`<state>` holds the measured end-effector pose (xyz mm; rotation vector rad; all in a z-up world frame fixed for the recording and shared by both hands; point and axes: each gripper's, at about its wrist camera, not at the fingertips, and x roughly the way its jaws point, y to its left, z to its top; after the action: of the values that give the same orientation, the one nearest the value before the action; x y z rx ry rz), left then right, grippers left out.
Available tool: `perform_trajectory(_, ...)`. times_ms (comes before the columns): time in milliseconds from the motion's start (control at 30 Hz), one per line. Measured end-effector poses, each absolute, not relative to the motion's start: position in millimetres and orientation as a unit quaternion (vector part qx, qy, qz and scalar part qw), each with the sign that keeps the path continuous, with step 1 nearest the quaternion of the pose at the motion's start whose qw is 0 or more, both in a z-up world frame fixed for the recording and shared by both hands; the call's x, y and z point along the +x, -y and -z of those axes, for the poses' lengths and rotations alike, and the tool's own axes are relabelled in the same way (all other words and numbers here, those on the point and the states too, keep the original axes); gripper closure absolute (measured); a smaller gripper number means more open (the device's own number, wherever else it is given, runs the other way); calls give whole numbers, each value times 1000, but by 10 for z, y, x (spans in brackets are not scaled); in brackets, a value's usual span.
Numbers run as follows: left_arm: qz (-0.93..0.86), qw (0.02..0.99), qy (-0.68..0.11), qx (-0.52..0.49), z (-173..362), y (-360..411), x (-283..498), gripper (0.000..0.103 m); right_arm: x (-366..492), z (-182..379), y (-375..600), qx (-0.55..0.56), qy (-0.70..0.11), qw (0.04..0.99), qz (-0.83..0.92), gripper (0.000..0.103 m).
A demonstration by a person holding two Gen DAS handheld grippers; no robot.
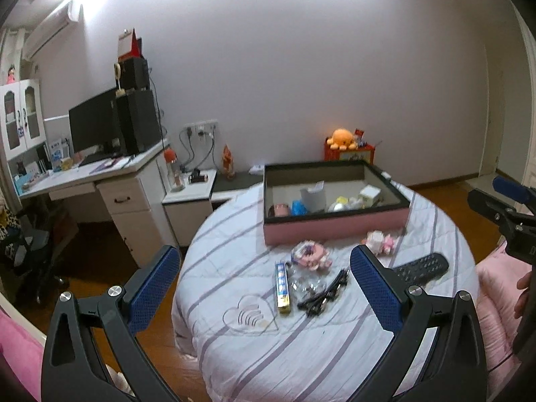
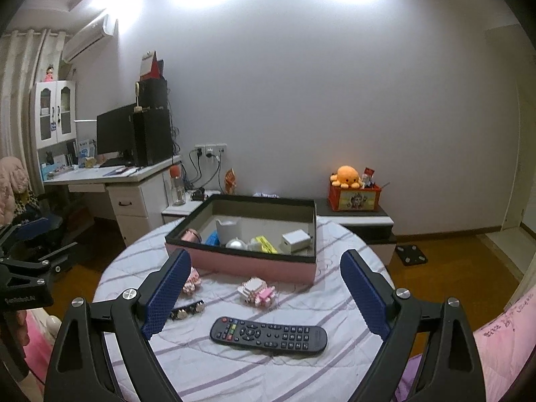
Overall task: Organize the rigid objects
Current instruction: 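Pull both grippers back from the box, then lower the left gripper toward the clear glass jar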
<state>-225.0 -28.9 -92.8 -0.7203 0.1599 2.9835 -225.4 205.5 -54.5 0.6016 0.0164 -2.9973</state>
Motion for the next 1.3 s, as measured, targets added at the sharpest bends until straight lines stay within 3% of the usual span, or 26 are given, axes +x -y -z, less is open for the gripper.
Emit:
perform_trajectory(367, -944, 38, -49, -323, 1515, 287, -2579, 0, -2529, 1076, -2134, 267, 5, 38, 963, 11)
perform_trajectory(667, -929, 56, 0, -365, 1776, 223, -2881, 1, -2720, 1362, -2206, 305, 7, 40, 952, 11)
perform_trajectory(867, -921, 90, 7, -379, 1834, -13, -3061, 20, -2863, 1470, -2341, 319, 15, 36, 947, 11)
perform_trajectory(1033, -909, 98, 9, -405, 1932, -138, -3220, 45, -2945, 1538, -2455, 325, 25, 38, 945, 11)
perform_trajectory(1300, -907, 81, -13, -414, 1976, -189, -3370, 45, -3079, 1635, -2549, 336, 42, 49, 940, 11)
